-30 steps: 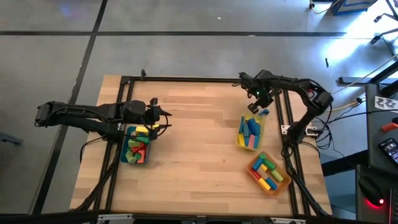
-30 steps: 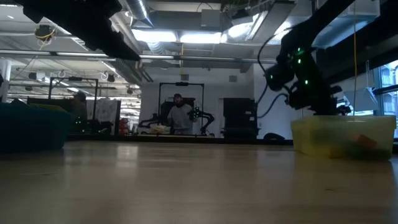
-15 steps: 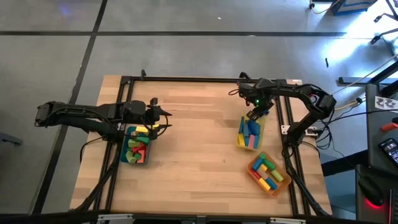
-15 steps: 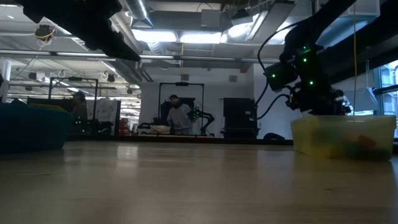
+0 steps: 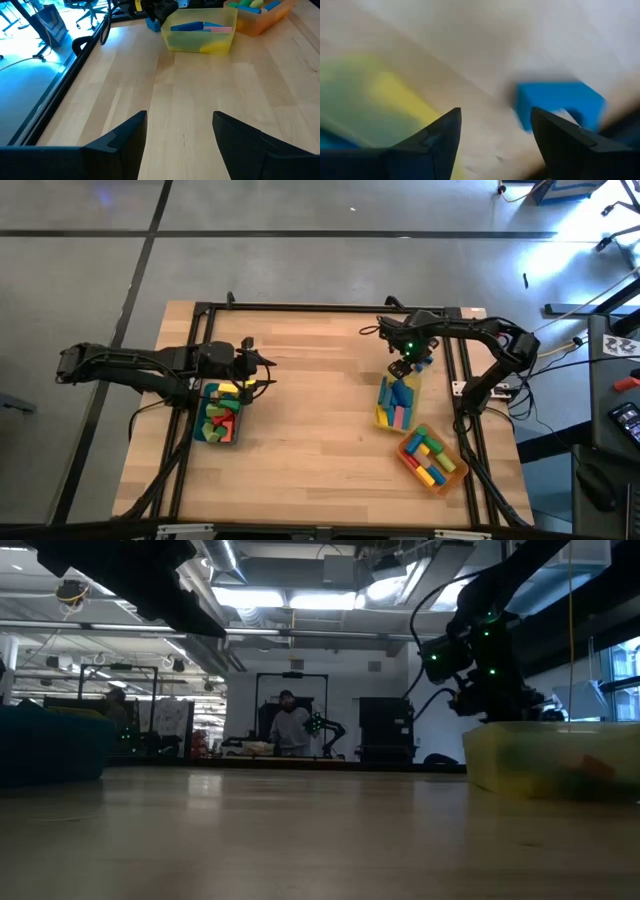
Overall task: Sort blocks by size
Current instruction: Put the blue arch block into the blue bin
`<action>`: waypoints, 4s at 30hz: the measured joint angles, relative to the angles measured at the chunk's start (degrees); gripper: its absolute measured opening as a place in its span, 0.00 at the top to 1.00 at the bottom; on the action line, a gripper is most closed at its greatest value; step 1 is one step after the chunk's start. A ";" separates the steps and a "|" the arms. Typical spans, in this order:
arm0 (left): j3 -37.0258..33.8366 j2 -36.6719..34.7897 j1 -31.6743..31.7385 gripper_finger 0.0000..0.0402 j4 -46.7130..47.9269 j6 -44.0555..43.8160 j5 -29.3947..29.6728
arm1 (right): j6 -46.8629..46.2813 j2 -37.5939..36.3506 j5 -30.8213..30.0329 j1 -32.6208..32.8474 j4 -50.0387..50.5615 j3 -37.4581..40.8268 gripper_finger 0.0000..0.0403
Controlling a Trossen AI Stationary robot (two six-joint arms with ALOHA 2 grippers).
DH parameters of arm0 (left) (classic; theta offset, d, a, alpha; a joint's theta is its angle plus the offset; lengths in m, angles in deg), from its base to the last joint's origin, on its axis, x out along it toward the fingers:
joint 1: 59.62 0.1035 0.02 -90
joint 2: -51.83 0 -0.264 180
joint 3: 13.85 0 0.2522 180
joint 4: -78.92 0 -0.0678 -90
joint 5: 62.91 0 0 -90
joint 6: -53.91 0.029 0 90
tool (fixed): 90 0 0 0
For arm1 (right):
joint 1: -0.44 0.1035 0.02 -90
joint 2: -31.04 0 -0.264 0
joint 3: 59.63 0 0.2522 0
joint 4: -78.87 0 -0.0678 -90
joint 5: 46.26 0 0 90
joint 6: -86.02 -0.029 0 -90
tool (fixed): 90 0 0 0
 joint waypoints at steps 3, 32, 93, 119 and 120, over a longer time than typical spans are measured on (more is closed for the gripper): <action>0.00 -0.01 0.00 0.47 0.00 0.00 -0.01 | -4.70 0.00 -4.65 -0.10 4.47 0.00 0.41; 0.00 0.00 0.00 0.47 -0.01 -0.17 0.00 | -11.05 0.18 -8.46 -2.01 -7.15 6.92 0.55; 0.00 0.00 0.00 0.47 0.07 0.00 0.00 | 22.34 0.37 -17.03 -4.57 1.25 0.19 0.55; 0.00 0.01 0.00 0.47 0.11 0.00 -0.01 | 28.94 0.50 -19.56 -4.58 -8.88 1.68 0.55; 0.00 0.00 0.00 0.47 0.09 0.00 -0.01 | 28.41 0.52 -19.53 -4.58 -9.80 1.42 0.55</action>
